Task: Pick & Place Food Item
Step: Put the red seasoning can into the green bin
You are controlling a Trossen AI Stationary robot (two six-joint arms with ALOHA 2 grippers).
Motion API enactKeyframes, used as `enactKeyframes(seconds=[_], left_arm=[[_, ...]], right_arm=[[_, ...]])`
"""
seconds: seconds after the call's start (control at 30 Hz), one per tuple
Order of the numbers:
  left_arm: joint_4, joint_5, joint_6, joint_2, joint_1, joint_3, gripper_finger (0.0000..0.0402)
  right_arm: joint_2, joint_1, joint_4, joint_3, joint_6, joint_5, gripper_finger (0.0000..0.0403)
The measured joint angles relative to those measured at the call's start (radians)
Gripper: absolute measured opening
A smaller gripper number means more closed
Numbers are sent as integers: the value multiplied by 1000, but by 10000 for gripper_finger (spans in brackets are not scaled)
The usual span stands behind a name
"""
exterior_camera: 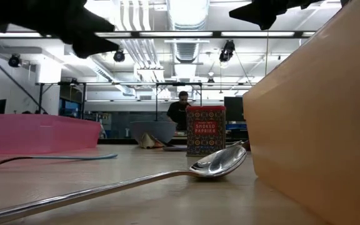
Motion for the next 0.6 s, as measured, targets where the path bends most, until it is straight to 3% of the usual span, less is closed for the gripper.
enactKeyframes(seconds=[0.2, 0.6], left_arm=[[-167, 14, -16, -185, 0, -42, 368], [-115, 18, 9, -403, 0, -152, 368]], right_arm=[[0, 0, 0, 0, 0, 0, 331], [0, 0, -1, 0, 0, 0, 331]])
